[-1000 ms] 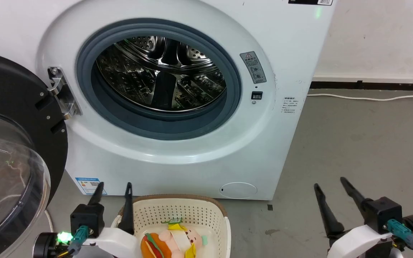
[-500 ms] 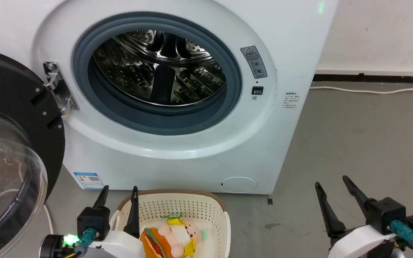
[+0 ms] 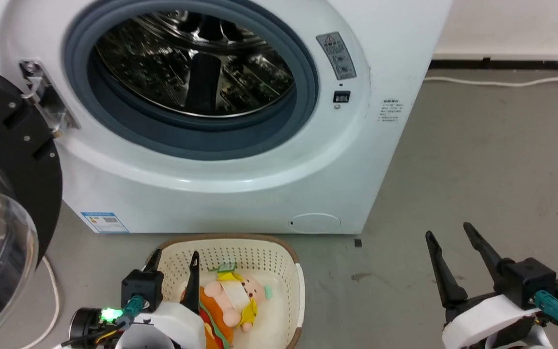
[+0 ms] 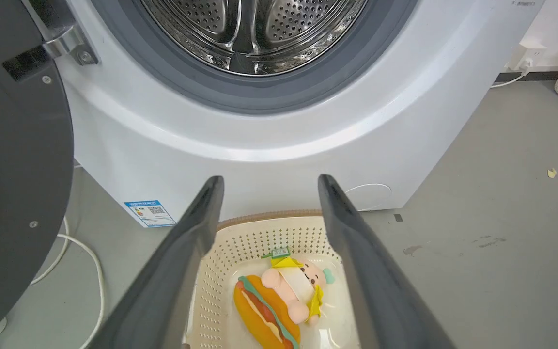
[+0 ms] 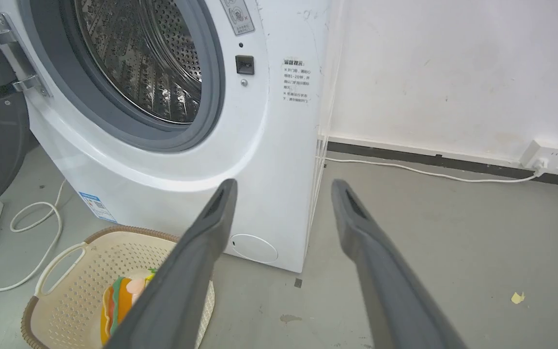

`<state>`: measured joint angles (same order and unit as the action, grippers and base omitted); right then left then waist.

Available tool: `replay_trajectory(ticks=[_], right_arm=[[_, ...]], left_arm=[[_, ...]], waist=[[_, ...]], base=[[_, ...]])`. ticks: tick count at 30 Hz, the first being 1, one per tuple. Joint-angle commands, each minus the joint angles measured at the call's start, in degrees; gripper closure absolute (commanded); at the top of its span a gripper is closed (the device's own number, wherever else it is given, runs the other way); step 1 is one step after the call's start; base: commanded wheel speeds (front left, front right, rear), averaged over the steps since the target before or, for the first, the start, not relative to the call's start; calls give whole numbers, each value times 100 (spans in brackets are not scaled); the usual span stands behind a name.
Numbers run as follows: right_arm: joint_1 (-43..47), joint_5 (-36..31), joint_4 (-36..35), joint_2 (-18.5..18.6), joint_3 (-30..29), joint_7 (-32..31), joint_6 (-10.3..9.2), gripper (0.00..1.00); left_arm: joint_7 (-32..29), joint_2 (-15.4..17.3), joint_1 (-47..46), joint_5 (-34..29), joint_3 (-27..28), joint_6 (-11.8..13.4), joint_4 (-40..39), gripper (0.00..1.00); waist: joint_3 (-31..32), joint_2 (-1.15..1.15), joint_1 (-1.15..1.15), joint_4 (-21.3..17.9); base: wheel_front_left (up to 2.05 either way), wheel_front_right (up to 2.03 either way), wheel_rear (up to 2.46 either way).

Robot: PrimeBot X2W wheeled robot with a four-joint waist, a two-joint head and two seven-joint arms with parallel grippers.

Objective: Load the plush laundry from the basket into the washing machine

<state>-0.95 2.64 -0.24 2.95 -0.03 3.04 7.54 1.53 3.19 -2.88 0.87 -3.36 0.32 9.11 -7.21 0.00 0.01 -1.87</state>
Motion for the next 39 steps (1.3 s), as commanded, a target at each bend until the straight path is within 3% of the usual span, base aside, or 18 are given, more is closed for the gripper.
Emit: replay_trajectory(ticks=[1,31,39], right_arm=[[-113,73,-34,-2,9,68,-1,0],[-606,773,-79,-4,47,415,-3,0],[-752,968,-117,-4,82,511,-3,0]], left_arm=[[-5,59,-161,49,-52,-32,141,0],[-602,778,-1588,249,-575,-363,2219,0],[-962,1070,-2047,100,-983,-420,2784,0]], waist=[[-141,0,0,-62],[-1648,0,0,-703],[-2119,0,0,-890]], base=[[0,0,0],[0,0,0],[0,0,0]])
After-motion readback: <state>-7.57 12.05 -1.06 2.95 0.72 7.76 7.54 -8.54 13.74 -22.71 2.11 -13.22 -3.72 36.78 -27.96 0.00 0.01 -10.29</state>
